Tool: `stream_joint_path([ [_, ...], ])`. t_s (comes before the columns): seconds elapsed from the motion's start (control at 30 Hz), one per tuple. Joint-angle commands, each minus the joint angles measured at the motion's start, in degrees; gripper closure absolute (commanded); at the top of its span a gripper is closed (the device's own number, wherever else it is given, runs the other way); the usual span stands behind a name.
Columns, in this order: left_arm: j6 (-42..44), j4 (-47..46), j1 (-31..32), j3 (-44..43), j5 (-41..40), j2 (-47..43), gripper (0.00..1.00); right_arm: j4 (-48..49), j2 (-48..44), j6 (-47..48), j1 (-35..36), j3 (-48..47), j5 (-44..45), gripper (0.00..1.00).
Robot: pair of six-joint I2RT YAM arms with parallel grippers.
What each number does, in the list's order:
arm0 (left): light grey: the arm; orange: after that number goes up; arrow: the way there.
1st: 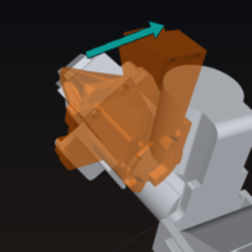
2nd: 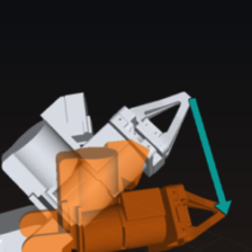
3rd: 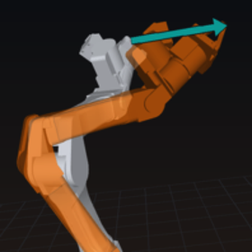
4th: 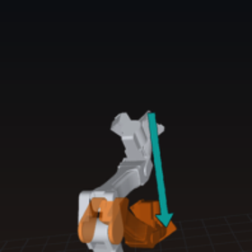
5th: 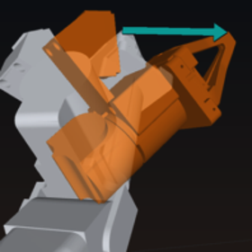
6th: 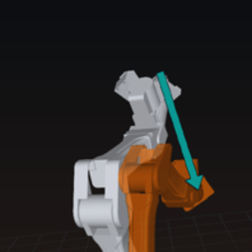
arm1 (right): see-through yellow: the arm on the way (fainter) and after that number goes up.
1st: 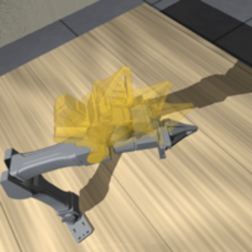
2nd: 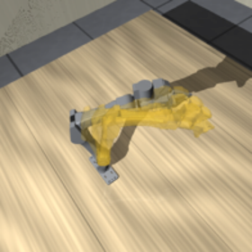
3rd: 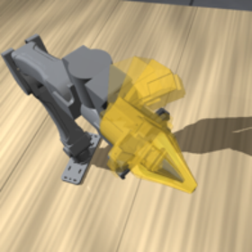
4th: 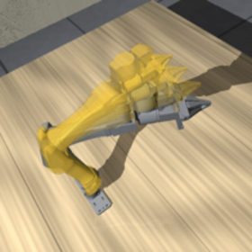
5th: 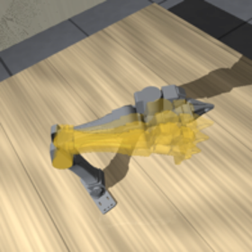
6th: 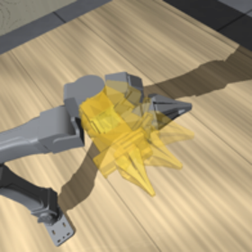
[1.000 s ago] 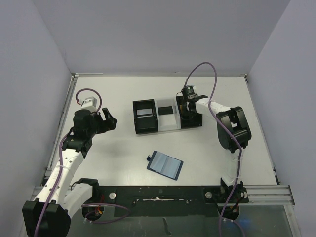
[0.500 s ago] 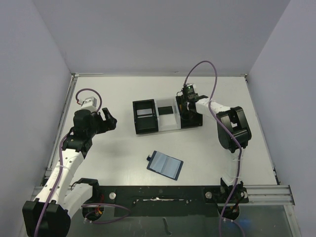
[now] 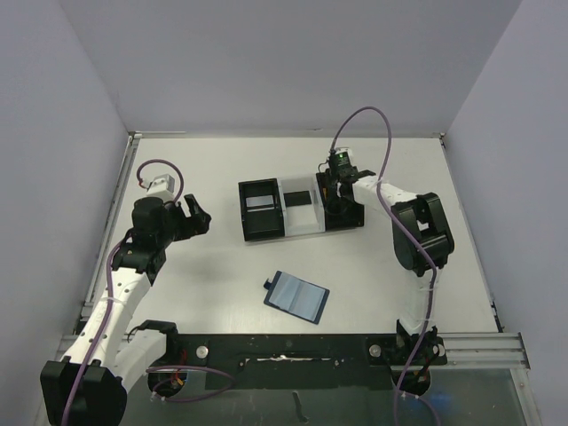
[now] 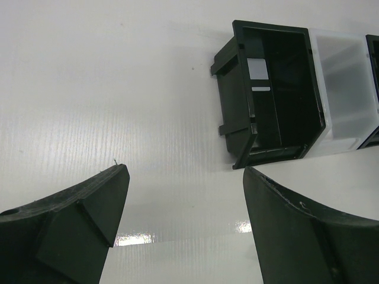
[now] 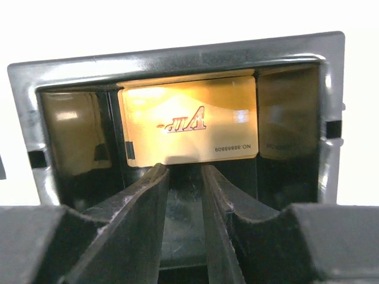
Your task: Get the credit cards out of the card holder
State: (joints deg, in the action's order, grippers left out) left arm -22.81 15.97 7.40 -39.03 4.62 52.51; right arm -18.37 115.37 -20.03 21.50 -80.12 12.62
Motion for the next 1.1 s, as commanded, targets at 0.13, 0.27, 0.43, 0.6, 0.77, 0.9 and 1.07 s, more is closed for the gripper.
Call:
stream_joint_path([
  [0.13, 0.7, -4.3, -0.4, 0.0, 1.9, -0.4, 0.23, 1.1, -12.9, -0.8, 0.6, 1.7, 3.2, 0.62],
  [0.27, 0.6, -4.6, -0.4, 0.1, 3.0, 0.1, 0.23, 0.5, -18.2, -3.1, 1.0, 4.6, 6.1, 0.55],
  [0.43, 0.5, -5.4, -0.4, 0.3, 5.5, 0.8, 0.23, 0.4, -29.6, -7.1, 1.3, 12.0, 9.1, 0.33],
  [0.6, 0.6, -7.4, -0.1, 0.9, 12.5, 2.2, 0.23, 1.6, -43.8, -14.3, 1.1, 23.7, 5.4, 0.16],
  [0.77, 0.3, -8.9, 2.6, 1.0, 16.9, 5.0, 0.23, 1.7, -58.4, -26.6, -0.1, 36.5, 2.8, 0.02],
  [0.9, 0.3, -8.1, 9.0, 0.7, 15.6, 7.2, 0.23, 2.1, -65.8, -34.3, -0.7, 44.9, -3.4, 0.02],
  [1.07, -3.4, -7.3, 15.0, 1.1, 13.7, 9.7, 0.24, 12.4, -70.8, -40.4, -0.6, 57.4, -20.8, 0.02],
])
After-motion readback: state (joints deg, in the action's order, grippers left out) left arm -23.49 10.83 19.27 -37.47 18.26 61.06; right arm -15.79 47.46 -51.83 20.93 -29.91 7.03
